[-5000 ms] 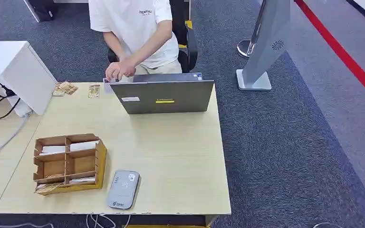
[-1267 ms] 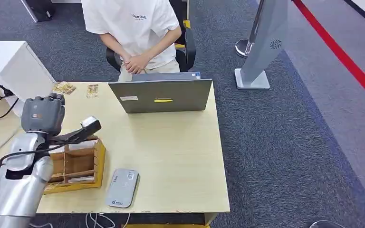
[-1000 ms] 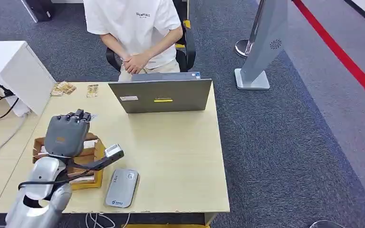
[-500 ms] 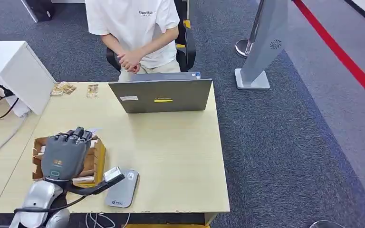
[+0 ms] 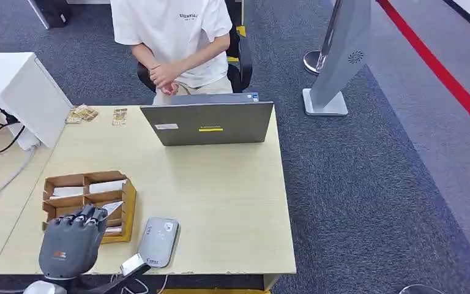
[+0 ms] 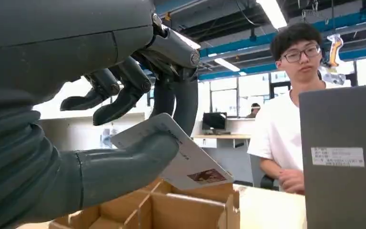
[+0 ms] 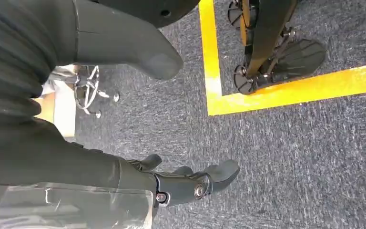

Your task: Pass the card to the sensor for recognition and then transmit it.

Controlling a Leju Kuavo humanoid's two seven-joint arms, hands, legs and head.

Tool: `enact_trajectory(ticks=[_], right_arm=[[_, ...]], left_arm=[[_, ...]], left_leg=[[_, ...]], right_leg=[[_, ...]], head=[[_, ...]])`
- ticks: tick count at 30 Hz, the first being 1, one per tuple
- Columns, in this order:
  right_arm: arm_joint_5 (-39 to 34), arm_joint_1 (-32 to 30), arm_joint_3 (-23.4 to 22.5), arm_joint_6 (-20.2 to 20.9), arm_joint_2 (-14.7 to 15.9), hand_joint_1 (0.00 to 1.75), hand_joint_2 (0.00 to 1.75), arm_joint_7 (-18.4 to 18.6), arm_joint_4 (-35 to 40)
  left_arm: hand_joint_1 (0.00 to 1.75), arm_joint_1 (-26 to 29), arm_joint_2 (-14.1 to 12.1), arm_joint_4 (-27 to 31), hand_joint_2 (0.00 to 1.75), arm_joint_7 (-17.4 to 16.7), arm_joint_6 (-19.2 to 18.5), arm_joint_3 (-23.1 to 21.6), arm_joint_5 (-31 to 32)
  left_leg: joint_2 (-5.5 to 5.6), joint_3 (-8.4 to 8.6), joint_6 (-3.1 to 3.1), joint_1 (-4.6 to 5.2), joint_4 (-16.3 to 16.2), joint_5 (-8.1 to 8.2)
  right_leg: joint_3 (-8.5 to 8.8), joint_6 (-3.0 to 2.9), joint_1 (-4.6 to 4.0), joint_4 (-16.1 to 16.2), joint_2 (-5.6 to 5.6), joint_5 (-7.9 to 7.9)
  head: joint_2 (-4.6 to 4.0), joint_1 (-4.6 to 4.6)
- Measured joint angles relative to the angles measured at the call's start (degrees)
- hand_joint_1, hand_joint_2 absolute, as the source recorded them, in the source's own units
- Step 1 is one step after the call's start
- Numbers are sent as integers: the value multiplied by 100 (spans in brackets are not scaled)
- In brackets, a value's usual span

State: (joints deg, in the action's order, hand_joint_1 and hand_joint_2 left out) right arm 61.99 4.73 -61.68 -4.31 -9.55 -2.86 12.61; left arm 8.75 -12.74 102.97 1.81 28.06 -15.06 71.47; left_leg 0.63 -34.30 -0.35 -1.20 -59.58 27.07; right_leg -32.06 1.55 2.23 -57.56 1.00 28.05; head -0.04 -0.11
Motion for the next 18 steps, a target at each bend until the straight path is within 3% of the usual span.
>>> enact_trajectory(ticks=[18], right_arm=[[4,0,-77,-24,-76,0,175,28,9]], left_arm=[[175,519,39,149,175,94,48,-11,7]], left_leg=[[4,1,1,0,0,0]], right_leg=[[1,0,0,0,-6,0]], head=[[0,-2]])
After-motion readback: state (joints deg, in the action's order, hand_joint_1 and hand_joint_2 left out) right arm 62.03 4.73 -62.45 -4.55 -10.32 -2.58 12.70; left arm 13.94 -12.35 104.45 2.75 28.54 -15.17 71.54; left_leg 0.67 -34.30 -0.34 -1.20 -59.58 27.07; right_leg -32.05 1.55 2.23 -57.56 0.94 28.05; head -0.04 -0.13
